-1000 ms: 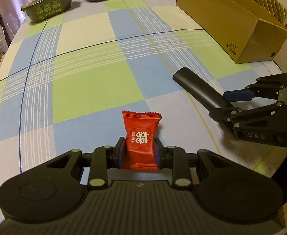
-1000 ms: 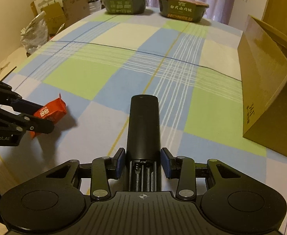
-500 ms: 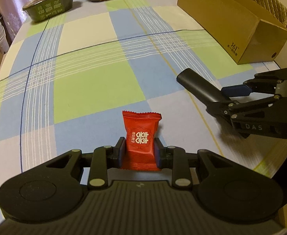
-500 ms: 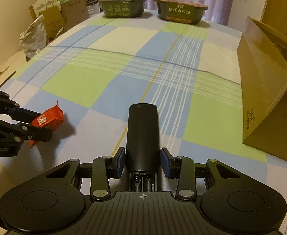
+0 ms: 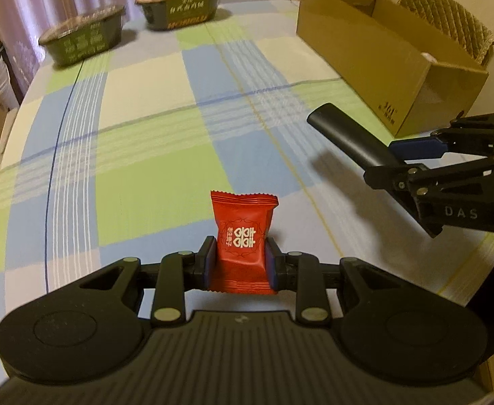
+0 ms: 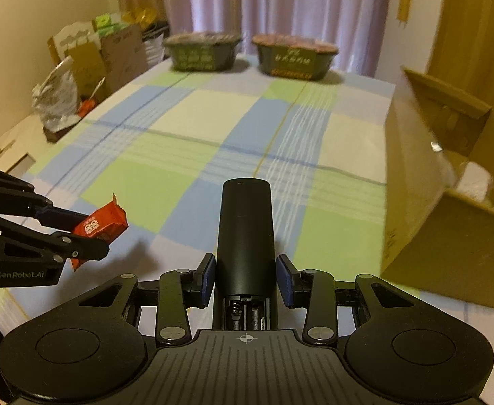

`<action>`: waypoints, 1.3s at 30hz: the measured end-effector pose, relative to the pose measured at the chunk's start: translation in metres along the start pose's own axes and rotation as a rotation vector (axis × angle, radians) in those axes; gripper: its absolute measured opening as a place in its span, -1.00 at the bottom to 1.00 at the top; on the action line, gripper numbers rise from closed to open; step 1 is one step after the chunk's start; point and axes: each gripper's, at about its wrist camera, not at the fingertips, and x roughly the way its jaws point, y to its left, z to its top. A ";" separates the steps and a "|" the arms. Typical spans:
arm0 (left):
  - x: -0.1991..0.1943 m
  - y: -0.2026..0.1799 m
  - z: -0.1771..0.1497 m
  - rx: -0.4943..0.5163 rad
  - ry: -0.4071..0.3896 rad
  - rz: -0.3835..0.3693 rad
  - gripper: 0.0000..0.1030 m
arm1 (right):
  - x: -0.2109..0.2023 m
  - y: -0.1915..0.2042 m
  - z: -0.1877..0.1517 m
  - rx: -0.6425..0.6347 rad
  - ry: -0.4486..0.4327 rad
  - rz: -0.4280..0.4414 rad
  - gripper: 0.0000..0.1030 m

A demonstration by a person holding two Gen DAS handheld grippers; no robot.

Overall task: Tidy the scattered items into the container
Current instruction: 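Carry the red candy and black remote over the cardboard box with both tools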

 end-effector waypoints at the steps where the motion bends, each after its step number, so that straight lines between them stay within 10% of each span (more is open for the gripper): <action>1: -0.003 -0.003 0.004 0.007 -0.010 -0.001 -0.52 | -0.004 -0.002 0.002 0.002 -0.009 -0.006 -0.21; 39: -0.021 -0.179 0.219 0.056 -0.236 -0.240 -0.52 | -0.130 -0.210 0.075 0.298 -0.271 -0.228 -0.21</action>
